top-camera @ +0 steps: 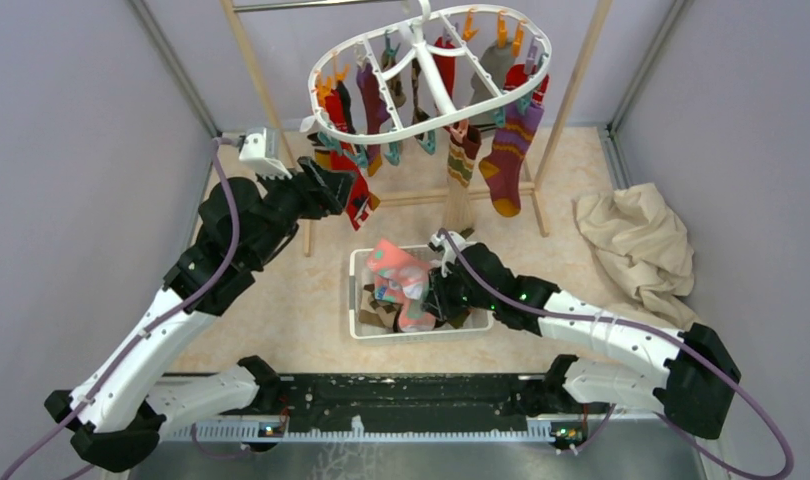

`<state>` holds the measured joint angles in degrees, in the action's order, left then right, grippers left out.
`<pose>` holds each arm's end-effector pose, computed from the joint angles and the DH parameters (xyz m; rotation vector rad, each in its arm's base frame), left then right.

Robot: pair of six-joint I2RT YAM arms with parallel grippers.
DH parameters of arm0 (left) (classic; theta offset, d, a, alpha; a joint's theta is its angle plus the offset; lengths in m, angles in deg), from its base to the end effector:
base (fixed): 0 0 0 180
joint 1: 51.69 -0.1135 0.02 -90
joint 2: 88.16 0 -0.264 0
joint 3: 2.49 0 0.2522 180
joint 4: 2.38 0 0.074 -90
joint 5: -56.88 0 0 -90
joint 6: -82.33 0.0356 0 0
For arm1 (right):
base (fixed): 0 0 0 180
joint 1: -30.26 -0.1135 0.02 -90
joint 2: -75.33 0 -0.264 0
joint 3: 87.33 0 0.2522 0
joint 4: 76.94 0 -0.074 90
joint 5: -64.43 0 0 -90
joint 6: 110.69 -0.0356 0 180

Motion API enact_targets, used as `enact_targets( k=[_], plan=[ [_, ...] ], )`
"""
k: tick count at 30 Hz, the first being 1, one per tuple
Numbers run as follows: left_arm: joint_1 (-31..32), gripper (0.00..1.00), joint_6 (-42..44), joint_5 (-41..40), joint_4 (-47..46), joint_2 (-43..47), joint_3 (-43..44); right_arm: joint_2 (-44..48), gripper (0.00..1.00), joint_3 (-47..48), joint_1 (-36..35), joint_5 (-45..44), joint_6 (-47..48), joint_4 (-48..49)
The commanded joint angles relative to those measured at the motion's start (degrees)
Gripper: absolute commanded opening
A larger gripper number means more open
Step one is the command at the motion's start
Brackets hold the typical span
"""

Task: Remove the socks clipped to the hanger
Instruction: Place the sock in the bin.

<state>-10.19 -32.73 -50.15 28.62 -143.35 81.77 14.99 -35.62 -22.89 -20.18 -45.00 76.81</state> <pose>0.1550 -0.1232 0.4492 -0.0005 1.6432 -0.6592 0.1344 0.1848 0.2425 -0.6305 2.2242 0.8395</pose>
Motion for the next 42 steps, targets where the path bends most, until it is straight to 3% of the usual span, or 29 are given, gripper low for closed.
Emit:
enact_targets(
  k=[1,4,6,12,18,21,24,35,42],
  plan=[
    [0.3,0.78,-1.1,1.9,2.9,3.0,0.3,2.4,0.29,3.7,-0.7,1.7,1.3,-7.3],
    [0.3,0.78,-1.0,1.9,4.2,4.3,0.2,5.6,0.5,5.3,-0.7,-1.0,1.0,-11.5],
    [0.3,0.79,-0.8,1.8,5.5,4.8,0.4,6.5,0.57,6.7,-0.7,-2.1,1.2,-13.6],
    [0.3,0.8,-0.9,-0.4,8.6,8.3,-1.2,5.5,0.57,13.2,-0.7,-5.2,0.9,-16.3],
    [0.3,0.83,-2.0,-2.6,13.0,10.8,-2.6,-3.2,0.57,18.7,-0.7,-7.6,-0.4,-10.7],
    [0.3,0.98,-2.8,-3.1,14.1,12.0,-3.8,-10.2,0.56,20.8,-1.0,-8.2,-0.3,-7.4],
    [0.3,0.99,-3.0,-3.5,15.0,12.7,-4.3,-15.9,0.55,21.8,-1.2,-9.2,0.0,-3.6],
    [0.3,0.99,-4.7,-2.1,16.8,14.2,-6.6,-34.5,0.54,18.9,-1.8,-9.3,-0.5,4.5],
    [0.3,0.99,-5.0,-1.9,16.9,14.7,-7.4,-38.9,0.53,13.0,-4.6,-12.4,-2.8,6.0]
  ],
)
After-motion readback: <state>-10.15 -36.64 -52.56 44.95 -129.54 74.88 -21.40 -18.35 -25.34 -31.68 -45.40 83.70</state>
